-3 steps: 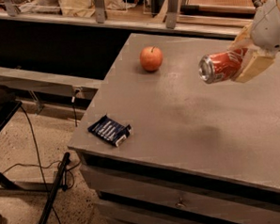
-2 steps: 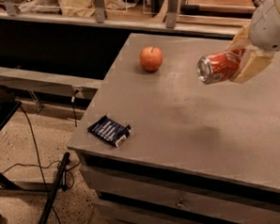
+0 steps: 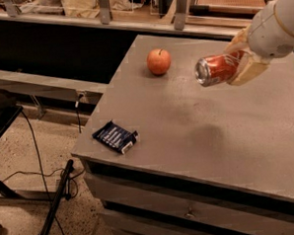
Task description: Move coke can near apple
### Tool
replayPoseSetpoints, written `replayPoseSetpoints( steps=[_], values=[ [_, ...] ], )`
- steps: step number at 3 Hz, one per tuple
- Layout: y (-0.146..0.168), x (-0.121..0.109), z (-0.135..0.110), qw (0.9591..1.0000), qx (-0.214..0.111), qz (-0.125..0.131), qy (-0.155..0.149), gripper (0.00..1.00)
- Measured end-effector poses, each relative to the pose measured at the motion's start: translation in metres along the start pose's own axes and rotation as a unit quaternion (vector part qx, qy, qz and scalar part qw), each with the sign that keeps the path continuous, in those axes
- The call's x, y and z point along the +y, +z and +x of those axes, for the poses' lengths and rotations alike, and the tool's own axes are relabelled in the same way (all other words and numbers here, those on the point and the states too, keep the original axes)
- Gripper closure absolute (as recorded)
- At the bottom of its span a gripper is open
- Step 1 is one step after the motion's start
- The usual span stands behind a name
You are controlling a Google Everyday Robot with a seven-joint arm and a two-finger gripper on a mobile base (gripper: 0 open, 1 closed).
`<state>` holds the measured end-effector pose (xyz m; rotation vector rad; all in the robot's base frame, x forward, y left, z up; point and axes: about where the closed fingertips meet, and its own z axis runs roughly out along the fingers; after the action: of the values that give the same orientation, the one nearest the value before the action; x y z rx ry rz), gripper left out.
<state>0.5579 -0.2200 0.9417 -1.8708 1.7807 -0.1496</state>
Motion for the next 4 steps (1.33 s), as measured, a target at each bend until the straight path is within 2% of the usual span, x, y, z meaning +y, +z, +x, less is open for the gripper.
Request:
replayPoseSetpoints(
  steps=[1,2,3,4],
  values=[
    [0.042,-0.021,-0.027,0.9961,-0.055,0.044,-0.052,1.0],
    [0.086,-0.035,-0.045,0.9898,-0.041,0.065,-0.12,1.0],
    [0.109,-0.048,-0.038,0.9885,-0.023,0.07,-0.132,1.0],
    [0.123,-0.06,-0.031,0.9896,-0.029,0.06,-0.127,0.84]
  ],
)
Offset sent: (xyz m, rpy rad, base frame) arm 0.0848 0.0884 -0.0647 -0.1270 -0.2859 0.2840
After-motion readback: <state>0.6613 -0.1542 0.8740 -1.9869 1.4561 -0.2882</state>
